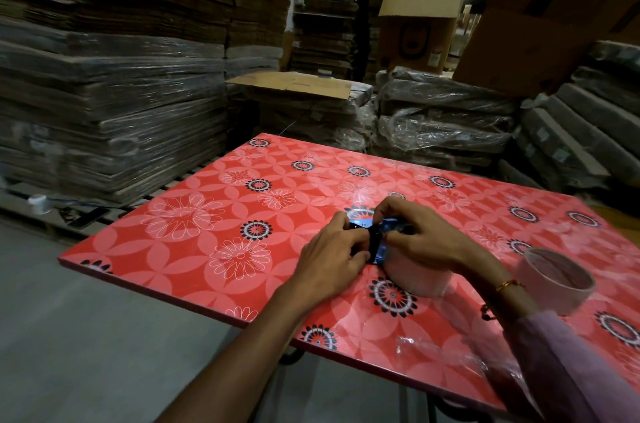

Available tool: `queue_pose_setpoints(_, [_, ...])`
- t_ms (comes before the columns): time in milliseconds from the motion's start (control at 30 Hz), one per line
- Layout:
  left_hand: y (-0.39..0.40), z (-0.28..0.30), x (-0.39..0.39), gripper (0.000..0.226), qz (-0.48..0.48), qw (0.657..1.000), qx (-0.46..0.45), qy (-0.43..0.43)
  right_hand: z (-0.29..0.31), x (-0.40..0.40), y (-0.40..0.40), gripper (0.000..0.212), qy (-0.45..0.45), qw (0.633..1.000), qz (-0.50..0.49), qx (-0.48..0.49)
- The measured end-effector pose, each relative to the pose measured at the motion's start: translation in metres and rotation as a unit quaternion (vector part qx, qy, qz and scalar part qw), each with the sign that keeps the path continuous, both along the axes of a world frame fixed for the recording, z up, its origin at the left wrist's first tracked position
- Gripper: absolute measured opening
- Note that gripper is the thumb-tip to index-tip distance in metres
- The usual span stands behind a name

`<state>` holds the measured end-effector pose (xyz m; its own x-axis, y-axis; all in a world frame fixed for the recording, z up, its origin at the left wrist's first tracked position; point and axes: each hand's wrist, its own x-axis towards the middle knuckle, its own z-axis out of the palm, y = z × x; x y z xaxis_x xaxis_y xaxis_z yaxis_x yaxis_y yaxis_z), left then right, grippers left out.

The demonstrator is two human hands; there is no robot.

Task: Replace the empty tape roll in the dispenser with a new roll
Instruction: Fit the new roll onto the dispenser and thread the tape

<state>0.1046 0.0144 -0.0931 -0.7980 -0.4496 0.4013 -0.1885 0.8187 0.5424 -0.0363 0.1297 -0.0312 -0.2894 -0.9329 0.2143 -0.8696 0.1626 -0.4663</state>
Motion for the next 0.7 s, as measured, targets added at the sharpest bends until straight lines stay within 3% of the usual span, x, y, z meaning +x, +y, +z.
queue_pose_setpoints(300, [-0.002, 0.001, 0.002, 0.020, -0.033, 0.999, 0.042, 0.006, 0.001, -0.009, -0.003, 0.031, -0.012, 0.999, -0.027, 0.014])
queue_pose_setpoints(533, [-0.026, 0.012, 0.007, 0.010, -0.164, 0.984, 0.029, -0.068, 0.004, -0.008, -0.002, 0.039, -0.051, 0.998, -0.036, 0.022])
queue_pose_setpoints(700, [-0.010, 0.000, 0.008, 0.012, -0.081, 0.996, -0.018, -0.020, 0.003, -0.005, -0.001, 0.044, -0.037, 0.998, -0.041, 0.018])
